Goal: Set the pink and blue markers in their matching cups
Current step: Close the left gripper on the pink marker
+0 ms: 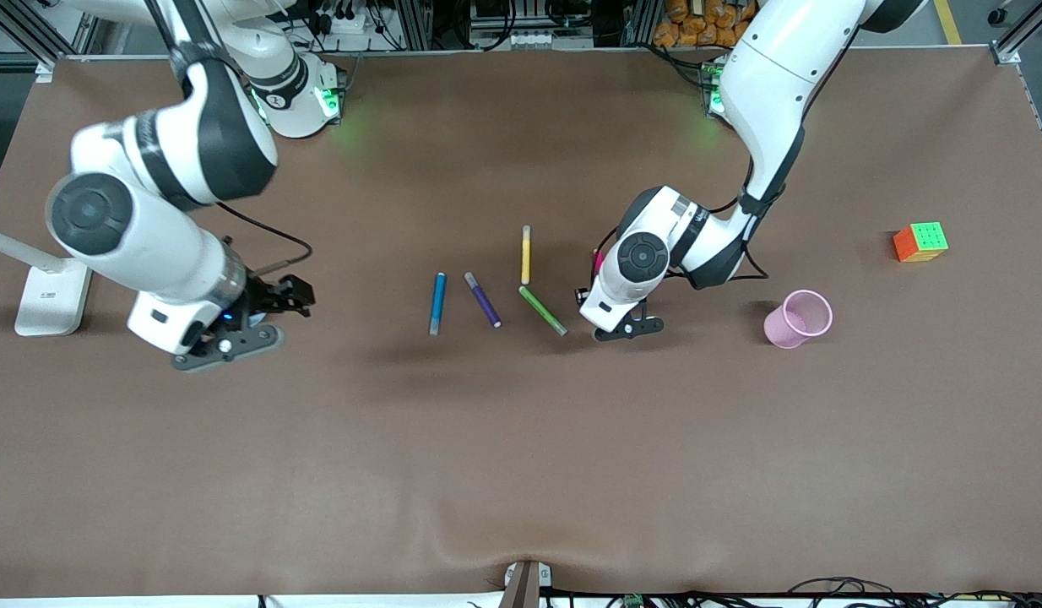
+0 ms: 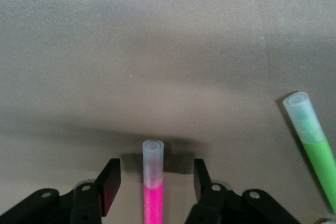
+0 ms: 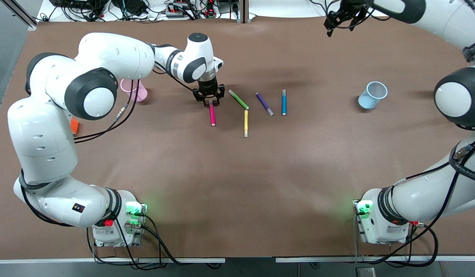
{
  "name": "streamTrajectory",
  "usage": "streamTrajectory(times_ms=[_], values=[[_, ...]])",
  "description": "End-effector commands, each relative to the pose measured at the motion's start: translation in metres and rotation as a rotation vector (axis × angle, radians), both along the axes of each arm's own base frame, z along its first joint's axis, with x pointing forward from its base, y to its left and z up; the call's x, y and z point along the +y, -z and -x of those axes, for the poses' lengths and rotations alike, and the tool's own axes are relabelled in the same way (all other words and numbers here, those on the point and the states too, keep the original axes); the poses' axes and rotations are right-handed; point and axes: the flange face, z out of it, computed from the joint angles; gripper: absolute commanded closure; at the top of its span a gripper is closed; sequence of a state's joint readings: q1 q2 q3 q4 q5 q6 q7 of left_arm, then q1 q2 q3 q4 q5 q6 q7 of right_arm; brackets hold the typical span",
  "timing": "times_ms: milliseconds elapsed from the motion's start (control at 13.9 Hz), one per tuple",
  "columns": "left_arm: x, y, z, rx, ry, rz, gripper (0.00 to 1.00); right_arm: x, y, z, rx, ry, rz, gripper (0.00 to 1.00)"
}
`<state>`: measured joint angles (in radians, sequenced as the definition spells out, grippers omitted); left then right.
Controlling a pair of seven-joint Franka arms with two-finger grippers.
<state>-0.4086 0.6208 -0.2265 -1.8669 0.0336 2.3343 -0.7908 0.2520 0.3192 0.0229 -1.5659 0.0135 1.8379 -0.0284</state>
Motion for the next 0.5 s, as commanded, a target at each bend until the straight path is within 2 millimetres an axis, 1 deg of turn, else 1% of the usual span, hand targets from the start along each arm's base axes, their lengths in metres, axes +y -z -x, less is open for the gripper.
streamTrajectory(times_ms=[0,72,144,287,359,431], values=[[0.0,-0.002,0.005,-0.026,-0.001,-0.011,0.51,0.004,0.014,-0.006,0.015,0.042,-0.072,0.0],[0.001,-0.001,0.004,-0.025,-0.004,-0.01,0.56,0.006,0.02,-0.007,0.024,0.045,-0.081,0.0],[0.002,-0.001,0.003,-0.025,-0.004,-0.01,0.64,0.009,0.021,-0.008,0.016,0.045,-0.085,0.0],[0.003,-0.002,0.001,-0.028,-0.006,-0.008,0.86,0.01,0.032,-0.008,0.03,0.047,-0.086,0.0],[0.004,-0.002,0.0,-0.028,-0.011,-0.009,0.99,0.012,0.036,-0.008,0.037,0.049,-0.092,0.0],[0.005,-0.002,-0.001,-0.028,-0.011,-0.008,1.0,0.014,0.041,-0.009,0.041,0.048,-0.094,0.0]])
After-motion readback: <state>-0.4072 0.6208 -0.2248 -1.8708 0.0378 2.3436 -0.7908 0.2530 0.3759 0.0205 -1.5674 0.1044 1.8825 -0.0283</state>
